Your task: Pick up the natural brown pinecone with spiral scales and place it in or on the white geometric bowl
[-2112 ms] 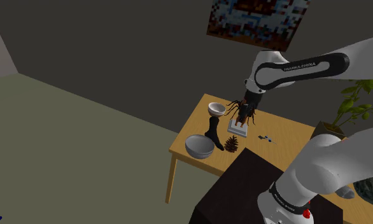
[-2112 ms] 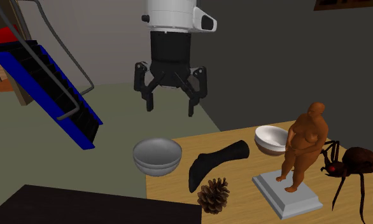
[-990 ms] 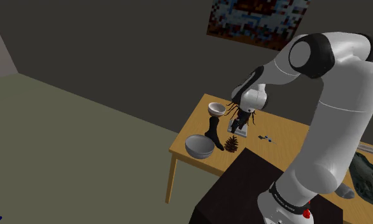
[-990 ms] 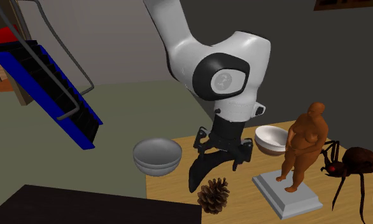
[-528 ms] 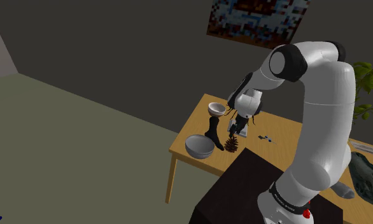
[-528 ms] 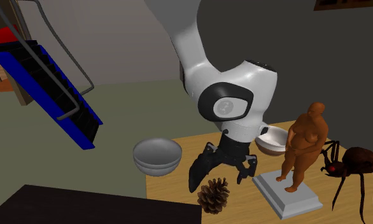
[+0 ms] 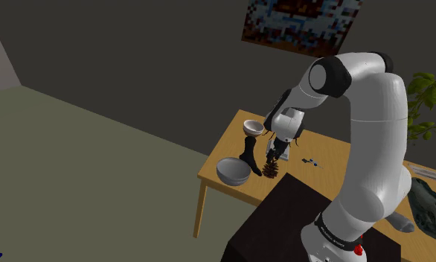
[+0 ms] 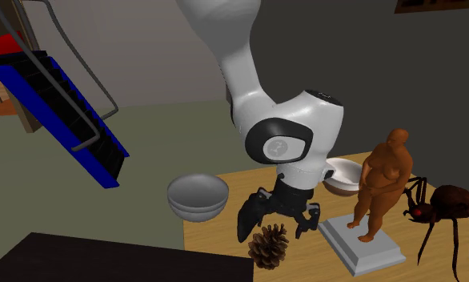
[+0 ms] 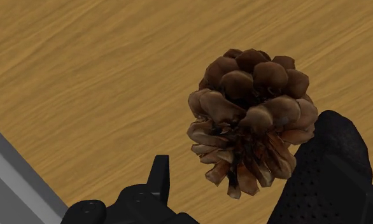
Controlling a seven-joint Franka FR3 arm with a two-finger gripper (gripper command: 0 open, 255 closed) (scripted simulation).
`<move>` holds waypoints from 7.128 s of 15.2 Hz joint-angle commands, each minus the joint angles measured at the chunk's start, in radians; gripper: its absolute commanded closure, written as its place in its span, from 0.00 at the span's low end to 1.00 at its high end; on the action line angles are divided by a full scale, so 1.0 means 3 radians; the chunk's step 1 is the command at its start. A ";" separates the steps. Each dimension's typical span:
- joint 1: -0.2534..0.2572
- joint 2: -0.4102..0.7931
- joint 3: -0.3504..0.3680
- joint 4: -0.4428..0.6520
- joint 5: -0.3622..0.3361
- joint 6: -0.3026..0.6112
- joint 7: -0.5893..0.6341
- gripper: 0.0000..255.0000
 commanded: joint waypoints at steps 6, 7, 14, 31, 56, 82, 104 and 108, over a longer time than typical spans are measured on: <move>-0.0001 0.0001 0.0001 0.0001 0.0001 0.0001 -0.0001 1.00; -0.0001 0.0001 0.0001 0.0001 0.0001 0.0001 -0.0001 1.00; 0.0026 -0.0045 -0.0034 -0.0018 -0.0040 -0.0024 0.0031 1.00; 0.0449 -0.0860 -0.0613 -0.0217 -0.0886 -0.0499 0.0671 1.00; 0.1087 -0.1845 -0.0439 -0.0353 -0.1787 -0.0962 0.2265 1.00; 0.1437 -0.1085 0.0096 -0.0254 -0.1052 -0.0335 0.2489 1.00; 0.1459 -0.1379 -0.0017 -0.0224 -0.1349 -0.0615 0.2684 0.00; 0.1459 -0.1379 -0.0017 -0.0224 -0.1349 -0.0615 0.2684 0.00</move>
